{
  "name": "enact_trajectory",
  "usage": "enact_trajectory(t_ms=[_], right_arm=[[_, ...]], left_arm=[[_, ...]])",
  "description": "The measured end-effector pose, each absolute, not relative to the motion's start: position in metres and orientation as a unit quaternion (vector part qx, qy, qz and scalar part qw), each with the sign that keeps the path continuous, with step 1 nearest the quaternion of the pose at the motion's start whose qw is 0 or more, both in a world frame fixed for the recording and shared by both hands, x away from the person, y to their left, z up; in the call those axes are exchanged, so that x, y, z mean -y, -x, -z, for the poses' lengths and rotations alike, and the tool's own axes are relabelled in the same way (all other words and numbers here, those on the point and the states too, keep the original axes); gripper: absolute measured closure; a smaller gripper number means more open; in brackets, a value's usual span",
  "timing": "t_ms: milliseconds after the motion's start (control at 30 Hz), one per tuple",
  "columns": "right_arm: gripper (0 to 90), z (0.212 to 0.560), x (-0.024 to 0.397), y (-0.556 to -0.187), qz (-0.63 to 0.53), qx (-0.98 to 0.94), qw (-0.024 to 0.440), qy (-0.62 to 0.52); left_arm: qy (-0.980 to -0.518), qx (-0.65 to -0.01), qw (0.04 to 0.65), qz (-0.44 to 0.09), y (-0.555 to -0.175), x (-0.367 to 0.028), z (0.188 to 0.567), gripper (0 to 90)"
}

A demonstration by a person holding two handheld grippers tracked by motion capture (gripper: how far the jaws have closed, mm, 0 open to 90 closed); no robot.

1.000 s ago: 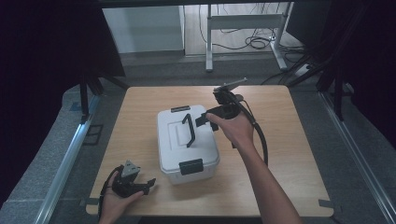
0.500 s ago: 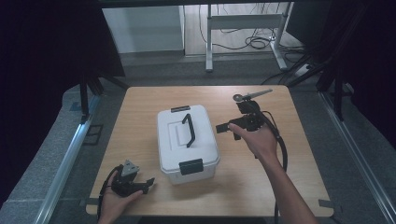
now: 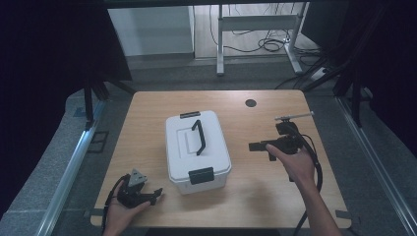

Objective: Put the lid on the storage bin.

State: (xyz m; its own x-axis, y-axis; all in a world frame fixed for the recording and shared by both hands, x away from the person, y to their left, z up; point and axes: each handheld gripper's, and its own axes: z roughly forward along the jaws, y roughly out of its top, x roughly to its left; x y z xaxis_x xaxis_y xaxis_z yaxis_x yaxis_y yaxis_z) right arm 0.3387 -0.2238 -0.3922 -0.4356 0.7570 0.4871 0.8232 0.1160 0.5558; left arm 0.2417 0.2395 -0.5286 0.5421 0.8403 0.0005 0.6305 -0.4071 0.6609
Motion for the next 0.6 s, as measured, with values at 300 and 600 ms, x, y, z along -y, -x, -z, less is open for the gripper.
enact_trajectory(t_ms=[300,600], right_arm=[[33.7,0.432,0.256,-0.325,0.419,0.721,0.050,0.550],[33.6,0.459,0.272,-0.320,0.413,0.711,0.049,0.566]], left_arm=[[-0.825,-0.445,0.304,-0.169,-0.242,-0.238,0.529,21.0],[-0.827,-0.443,0.302,-0.168,-0.242,-0.238,0.530,20.9]])
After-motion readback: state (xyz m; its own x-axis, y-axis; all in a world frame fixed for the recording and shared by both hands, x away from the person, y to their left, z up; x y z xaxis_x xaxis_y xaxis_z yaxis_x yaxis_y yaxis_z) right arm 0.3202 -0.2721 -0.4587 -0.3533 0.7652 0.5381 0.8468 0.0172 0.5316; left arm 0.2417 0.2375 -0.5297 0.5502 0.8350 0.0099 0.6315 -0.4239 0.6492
